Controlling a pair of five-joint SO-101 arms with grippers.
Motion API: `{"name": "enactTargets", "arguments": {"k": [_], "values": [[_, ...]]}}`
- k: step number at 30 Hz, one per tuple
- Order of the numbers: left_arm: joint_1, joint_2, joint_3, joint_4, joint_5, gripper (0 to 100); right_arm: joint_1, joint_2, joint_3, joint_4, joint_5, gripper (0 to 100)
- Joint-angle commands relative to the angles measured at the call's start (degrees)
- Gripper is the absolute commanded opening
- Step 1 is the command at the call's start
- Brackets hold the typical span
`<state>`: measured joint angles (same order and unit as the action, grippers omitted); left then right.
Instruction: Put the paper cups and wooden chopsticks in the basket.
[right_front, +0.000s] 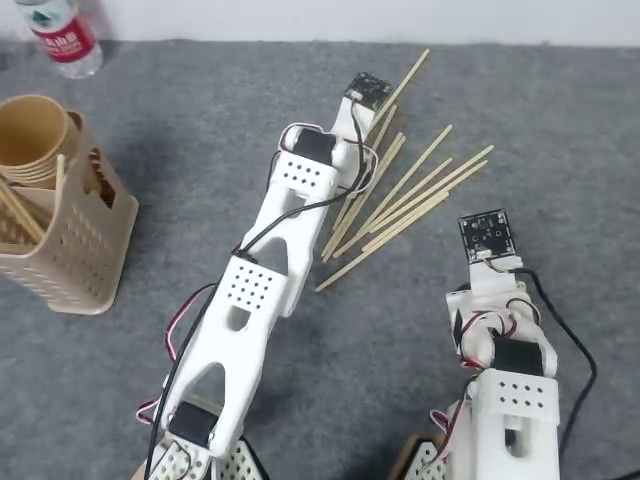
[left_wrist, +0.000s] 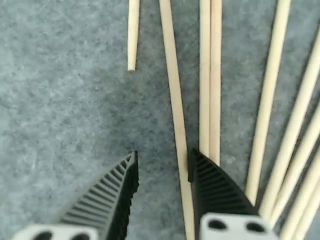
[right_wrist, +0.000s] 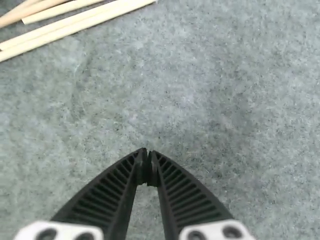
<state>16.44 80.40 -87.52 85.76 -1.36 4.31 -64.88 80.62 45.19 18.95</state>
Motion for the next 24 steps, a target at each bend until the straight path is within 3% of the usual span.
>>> {"name": "enactTargets", "arguments": {"k": [1,14,24], "values": [[0.6,-1.4,-0.4,0.9,-2.5,16,-0.1,-0.7,-0.3,-0.7,0.6,0.9],[2.7,-1.5,-0.1,-0.5,-4.4,16,-0.1,-0.7,-0.3,-0.7,0.6,0.9],[3.1,-1.5,1.2,0.2,-9.2,6,-0.1,-0.7,-0.3,-0.6,0.6,0.9]]}}
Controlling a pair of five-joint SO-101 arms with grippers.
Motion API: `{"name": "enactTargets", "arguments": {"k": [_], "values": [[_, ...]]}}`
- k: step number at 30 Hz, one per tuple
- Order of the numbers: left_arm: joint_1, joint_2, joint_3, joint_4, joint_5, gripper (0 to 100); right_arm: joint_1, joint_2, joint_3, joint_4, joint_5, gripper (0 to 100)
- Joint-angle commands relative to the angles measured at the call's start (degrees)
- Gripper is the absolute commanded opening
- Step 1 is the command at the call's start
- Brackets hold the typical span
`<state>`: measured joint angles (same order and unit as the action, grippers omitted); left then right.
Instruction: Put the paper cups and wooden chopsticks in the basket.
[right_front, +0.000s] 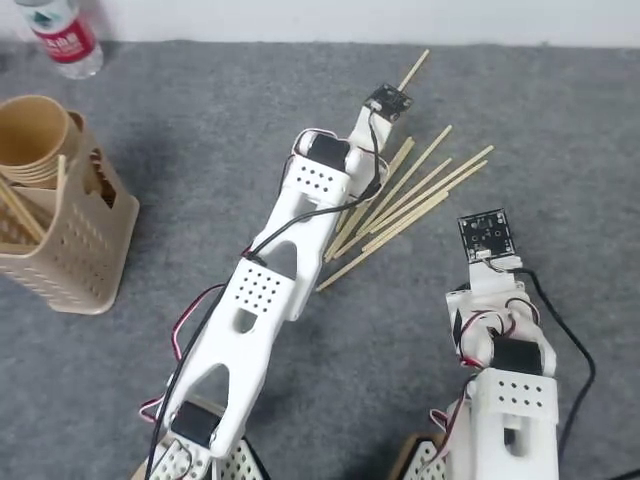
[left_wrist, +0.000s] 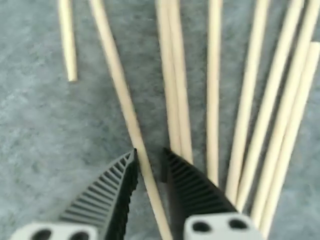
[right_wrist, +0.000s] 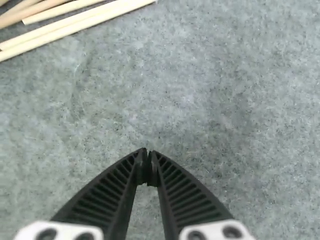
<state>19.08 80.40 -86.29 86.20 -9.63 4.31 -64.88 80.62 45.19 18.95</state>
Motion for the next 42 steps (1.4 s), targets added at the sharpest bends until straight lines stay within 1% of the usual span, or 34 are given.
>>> {"name": "enactTargets", "arguments": {"k": [1,4,7,12,15,16,21,24,27,31,35,40,42], "values": [[0.4,-1.5,0.0,-0.2,-1.0,6,-0.1,-0.7,-0.3,-0.6,0.6,0.9],[0.2,-1.5,-0.1,0.0,-1.0,6,-0.1,-0.7,0.2,-0.6,0.6,0.9],[0.1,-1.6,-0.2,1.3,-2.5,2,-0.1,-0.7,0.6,-0.6,2.4,0.9],[0.4,-4.9,0.9,8.6,-6.8,1,-0.1,-0.7,0.6,-0.7,3.1,0.9],[0.6,-5.6,4.1,14.1,-10.0,1,-0.1,-0.7,0.6,-0.7,3.1,0.9],[0.5,-5.8,5.5,14.8,-10.3,1,-0.1,-0.7,0.6,-0.7,3.1,0.9],[-2.2,-10.4,13.9,14.6,-9.4,1,-0.1,-0.7,0.6,-0.7,3.1,0.9],[-2.3,-14.7,20.0,14.6,-9.4,1,-0.1,-0.7,0.6,-0.7,3.1,0.9],[-0.9,-19.9,26.3,14.6,-9.7,1,-0.1,-0.7,0.6,-0.8,3.1,0.9],[2.7,-27.5,33.8,14.6,-9.8,1,-0.1,-0.7,0.6,-0.9,3.2,0.9],[4.5,-35.4,38.2,14.5,-9.4,1,-0.1,-0.7,0.6,-0.9,3.2,0.9],[4.0,-48.8,41.2,14.4,-7.9,1,-0.1,-0.7,0.6,-0.7,3.2,0.9],[3.2,-52.3,42.1,12.9,-7.3,1,-0.1,-0.7,0.6,-0.7,3.2,0.9]]}}
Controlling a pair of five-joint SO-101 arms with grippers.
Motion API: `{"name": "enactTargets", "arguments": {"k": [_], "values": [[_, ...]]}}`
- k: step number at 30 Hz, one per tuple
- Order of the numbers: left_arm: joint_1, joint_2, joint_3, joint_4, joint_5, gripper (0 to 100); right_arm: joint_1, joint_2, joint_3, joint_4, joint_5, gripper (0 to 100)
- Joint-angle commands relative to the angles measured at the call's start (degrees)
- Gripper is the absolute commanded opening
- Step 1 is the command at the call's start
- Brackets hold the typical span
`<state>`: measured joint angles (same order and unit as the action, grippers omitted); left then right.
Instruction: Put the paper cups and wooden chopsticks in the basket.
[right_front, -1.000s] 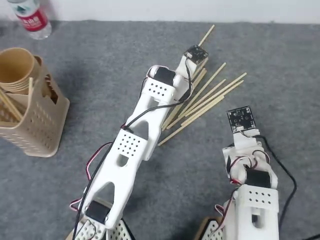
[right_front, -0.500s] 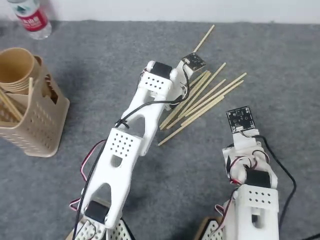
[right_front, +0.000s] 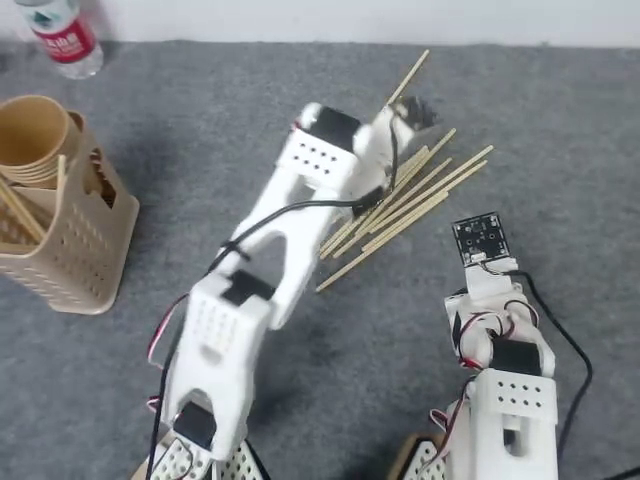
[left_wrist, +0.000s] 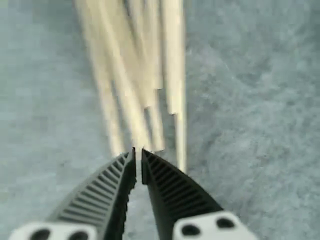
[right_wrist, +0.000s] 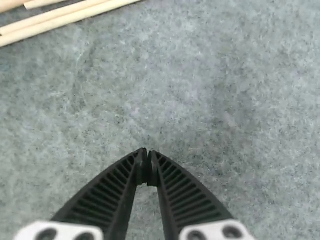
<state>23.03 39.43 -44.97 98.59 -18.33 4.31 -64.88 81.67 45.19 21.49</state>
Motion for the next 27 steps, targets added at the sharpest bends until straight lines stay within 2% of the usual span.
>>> {"name": "enactTargets", "arguments": {"k": [1,3,7,14,23,27], "values": [[-1.5,-11.7,1.1,-1.0,2.2,1,-0.1,-0.7,-0.4,-0.7,0.5,0.9],[-3.6,-10.7,2.0,-3.9,6.4,4,-0.1,-0.7,-0.4,-0.7,0.5,0.9],[-5.6,-4.0,4.4,-9.1,12.9,18,-0.1,-0.7,-0.4,-0.7,0.4,0.9],[-4.7,12.6,-4.5,-14.0,14.3,18,-0.1,-0.7,-0.4,-0.7,0.4,0.9],[-2.9,30.1,-28.9,-5.5,14.2,18,-0.1,-0.7,-0.4,-0.7,0.7,0.9],[-1.8,33.8,-35.4,1.8,10.8,18,-0.1,-0.7,-0.4,-0.7,0.8,0.9]]}}
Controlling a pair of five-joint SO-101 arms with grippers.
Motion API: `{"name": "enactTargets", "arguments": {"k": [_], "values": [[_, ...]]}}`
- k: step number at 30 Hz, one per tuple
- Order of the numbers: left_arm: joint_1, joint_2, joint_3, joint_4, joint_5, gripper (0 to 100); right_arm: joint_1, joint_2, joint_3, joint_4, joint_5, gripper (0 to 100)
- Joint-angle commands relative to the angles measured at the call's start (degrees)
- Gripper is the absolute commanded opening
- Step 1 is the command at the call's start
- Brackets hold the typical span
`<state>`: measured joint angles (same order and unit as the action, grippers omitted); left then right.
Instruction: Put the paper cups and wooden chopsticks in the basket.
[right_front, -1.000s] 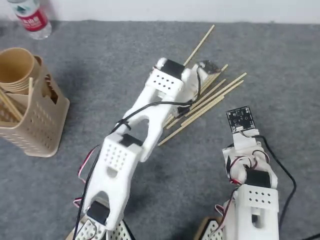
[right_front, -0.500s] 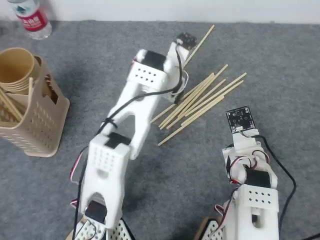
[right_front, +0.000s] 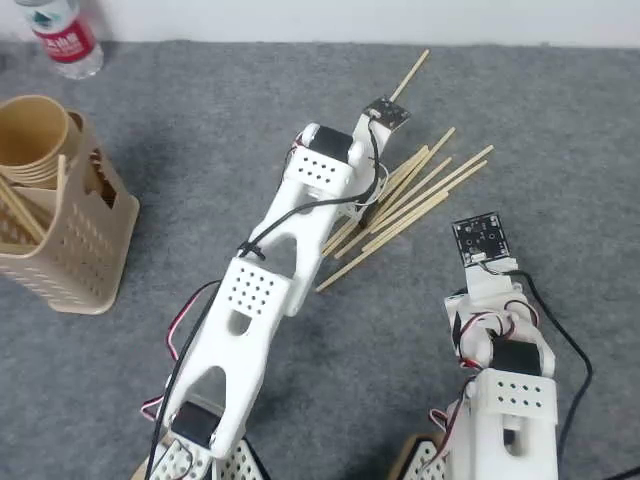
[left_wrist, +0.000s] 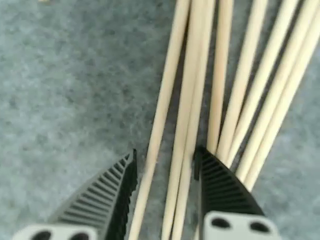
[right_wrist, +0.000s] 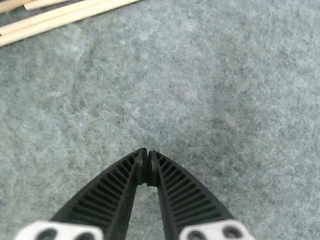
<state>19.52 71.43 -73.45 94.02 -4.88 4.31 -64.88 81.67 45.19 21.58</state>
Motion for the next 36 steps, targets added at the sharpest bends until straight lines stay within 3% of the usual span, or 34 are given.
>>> {"name": "enactTargets", "arguments": {"k": [1,13,28,36], "values": [[2.0,2.1,-6.3,6.9,-2.7,17,-0.1,-0.7,-0.4,-0.7,0.7,0.9],[6.9,-8.4,19.5,6.8,-16.4,8,-0.2,-0.7,-0.4,-0.7,0.7,0.9],[8.7,-10.4,20.3,6.8,-18.3,1,-0.2,-0.7,-0.4,-0.6,0.7,0.9],[8.4,-28.5,21.0,6.8,-13.8,1,-0.2,-0.7,-0.4,-0.6,0.7,0.9]]}}
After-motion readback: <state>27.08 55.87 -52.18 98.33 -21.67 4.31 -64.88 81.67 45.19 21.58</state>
